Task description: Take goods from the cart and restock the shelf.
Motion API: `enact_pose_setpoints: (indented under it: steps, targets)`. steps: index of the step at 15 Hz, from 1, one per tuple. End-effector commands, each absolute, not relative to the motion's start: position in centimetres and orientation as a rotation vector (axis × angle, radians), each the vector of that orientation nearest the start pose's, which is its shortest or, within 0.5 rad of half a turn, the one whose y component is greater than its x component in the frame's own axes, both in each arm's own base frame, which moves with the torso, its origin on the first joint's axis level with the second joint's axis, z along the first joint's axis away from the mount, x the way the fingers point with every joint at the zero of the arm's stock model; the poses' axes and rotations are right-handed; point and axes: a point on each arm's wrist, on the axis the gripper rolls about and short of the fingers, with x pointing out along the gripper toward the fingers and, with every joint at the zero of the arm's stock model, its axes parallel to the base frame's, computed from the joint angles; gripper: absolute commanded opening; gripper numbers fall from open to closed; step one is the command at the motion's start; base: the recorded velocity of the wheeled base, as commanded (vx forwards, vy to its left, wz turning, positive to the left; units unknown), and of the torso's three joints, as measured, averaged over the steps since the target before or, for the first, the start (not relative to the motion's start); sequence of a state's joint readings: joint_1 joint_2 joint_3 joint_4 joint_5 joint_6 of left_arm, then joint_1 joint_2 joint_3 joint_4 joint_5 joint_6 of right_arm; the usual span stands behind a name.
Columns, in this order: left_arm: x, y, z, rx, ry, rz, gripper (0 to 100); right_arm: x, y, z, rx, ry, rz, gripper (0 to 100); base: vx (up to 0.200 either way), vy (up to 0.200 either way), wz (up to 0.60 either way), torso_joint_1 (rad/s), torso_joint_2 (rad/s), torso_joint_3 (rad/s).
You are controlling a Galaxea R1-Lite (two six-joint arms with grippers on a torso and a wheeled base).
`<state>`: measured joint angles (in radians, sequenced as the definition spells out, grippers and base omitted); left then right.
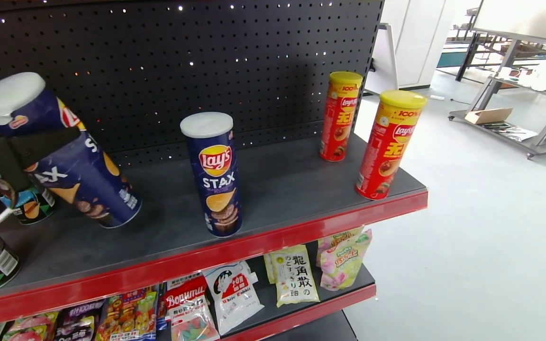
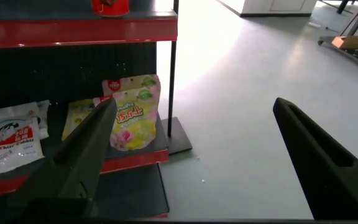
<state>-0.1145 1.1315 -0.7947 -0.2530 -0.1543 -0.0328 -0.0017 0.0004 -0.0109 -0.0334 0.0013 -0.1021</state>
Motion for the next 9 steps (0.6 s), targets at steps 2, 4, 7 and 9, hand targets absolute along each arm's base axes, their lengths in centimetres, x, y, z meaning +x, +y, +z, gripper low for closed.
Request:
enact_pose_setpoints:
  steps: [2,4,7,9]
  targets:
    - [22.2,-3.3,26.6,-0.043,0.178,-0.292,0,-2.4,0.0,8.2,-0.103,-0.044,-0.002,100,0.000,0.000,0.00,0.000,0.00,0.000]
    - [24.4,-3.5,26.5,-0.043,0.194,-0.291,0,-2.4,0.0,8.2,-0.103,-0.044,-0.002,100,0.000,0.000,0.00,0.000,0.00,0.000]
    - [26.4,-4.6,26.3,-0.040,0.210,-0.322,0,-2.4,0.0,8.2,-0.104,-0.046,-0.002,100,0.000,0.000,0.00,0.000,0.00,0.000]
    - [27.5,-5.6,25.7,-0.037,0.232,-0.347,0,-2.4,0.0,8.2,-0.106,-0.046,-0.002,100,0.000,0.000,0.00,0.000,0.00,0.000]
